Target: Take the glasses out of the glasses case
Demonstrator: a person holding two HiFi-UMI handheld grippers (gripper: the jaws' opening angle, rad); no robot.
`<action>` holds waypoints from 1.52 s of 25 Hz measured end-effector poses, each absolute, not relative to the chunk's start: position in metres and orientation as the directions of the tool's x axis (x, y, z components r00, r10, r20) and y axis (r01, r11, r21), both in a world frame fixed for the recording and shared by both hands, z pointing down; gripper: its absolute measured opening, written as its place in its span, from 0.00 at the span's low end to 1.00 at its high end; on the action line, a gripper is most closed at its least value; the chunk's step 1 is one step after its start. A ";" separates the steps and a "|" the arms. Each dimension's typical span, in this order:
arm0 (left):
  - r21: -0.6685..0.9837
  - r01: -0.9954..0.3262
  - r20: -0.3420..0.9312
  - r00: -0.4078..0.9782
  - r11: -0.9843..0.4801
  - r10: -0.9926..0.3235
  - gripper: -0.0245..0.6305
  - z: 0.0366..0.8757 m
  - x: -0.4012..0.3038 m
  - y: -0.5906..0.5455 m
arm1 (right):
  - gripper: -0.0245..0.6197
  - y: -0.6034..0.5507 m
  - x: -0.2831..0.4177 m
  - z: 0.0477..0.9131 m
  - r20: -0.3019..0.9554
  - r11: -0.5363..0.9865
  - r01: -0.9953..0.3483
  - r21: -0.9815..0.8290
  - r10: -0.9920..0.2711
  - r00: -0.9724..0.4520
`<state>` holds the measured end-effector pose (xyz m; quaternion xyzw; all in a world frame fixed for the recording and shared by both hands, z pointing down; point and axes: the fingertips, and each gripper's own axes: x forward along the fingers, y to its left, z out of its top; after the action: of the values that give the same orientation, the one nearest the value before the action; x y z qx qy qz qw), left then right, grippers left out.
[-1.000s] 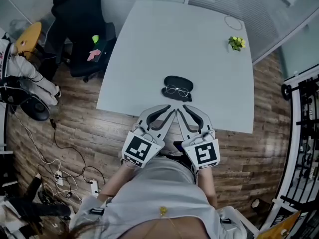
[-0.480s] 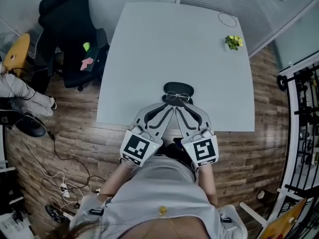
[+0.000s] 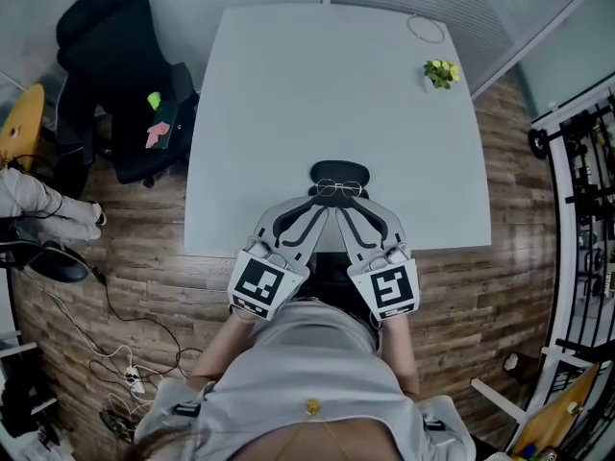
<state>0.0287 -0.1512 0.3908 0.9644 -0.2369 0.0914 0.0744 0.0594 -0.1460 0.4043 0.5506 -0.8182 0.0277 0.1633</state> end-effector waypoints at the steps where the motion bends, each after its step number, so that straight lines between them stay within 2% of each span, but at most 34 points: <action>1: 0.100 -0.469 0.213 0.871 -0.877 -0.442 0.14 0.391 0.030 -0.152 | 0.14 -0.147 0.061 0.405 0.300 0.391 -0.911 0.133 -0.892 -0.339; 16: 0.103 -0.475 0.242 0.864 -0.874 -0.441 0.14 0.402 0.049 -0.173 | 0.14 -0.176 0.080 0.422 0.347 0.416 -0.898 0.141 -0.871 -0.349; 38: 0.131 -0.535 0.301 0.824 -0.835 -0.481 0.14 0.422 0.040 -0.186 | 0.14 -0.195 0.094 0.516 0.547 0.500 -0.852 0.157 -0.762 -0.346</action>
<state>0.0398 -0.1862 0.4220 0.9491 -0.2675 0.1288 0.1052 0.0943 -0.1947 0.5157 0.4941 -0.8167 0.0783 0.2879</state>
